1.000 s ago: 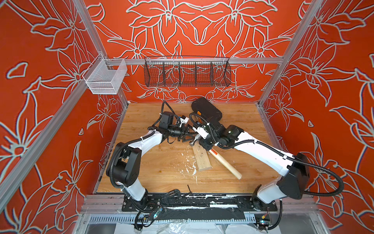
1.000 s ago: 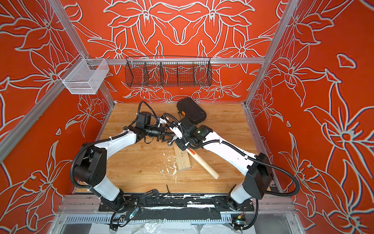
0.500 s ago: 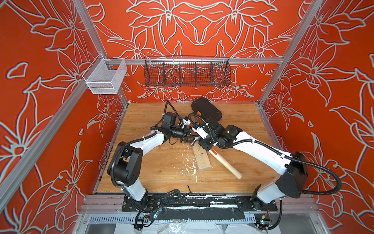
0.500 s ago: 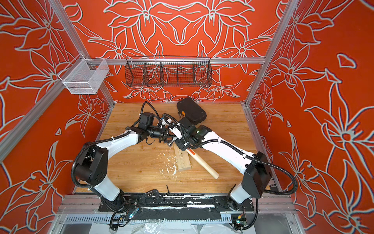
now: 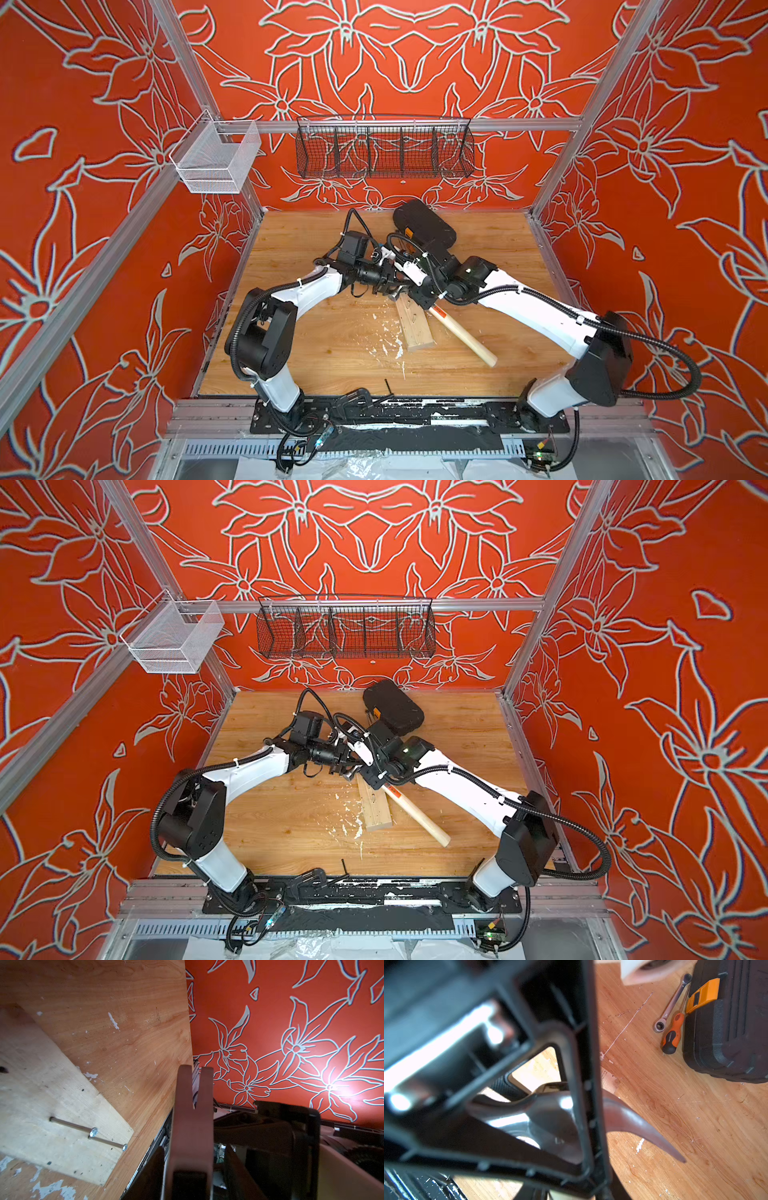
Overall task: Use a claw hammer to pull out a nail
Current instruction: Pick up the hammer at the center of the board.
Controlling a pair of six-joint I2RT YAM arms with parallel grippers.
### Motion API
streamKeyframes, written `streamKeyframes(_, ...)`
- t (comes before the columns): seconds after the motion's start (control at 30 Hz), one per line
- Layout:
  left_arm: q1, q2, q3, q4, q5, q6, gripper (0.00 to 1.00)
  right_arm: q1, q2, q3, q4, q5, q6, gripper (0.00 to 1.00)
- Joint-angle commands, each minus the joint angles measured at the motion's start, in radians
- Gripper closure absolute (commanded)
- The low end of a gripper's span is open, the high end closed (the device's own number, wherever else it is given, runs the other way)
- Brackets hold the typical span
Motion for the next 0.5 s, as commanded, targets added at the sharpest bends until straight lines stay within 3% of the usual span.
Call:
streamKeyframes(0.0,-0.012,0.018,0.027,-0.012,0.025,0.017,0.57,0.006,-0.022,0.046,0.053,0.007,-0.023,1.00)
streamKeyframes(0.3,-0.033,0.032,0.046,-0.026,0.030,0.033,0.59,0.006,-0.023,0.047,0.054,-0.020,-0.025,1.00)
streamKeyframes(0.47,-0.036,0.032,0.046,-0.024,0.031,0.033,0.69,0.005,-0.030,0.047,0.056,-0.023,-0.026,1.00)
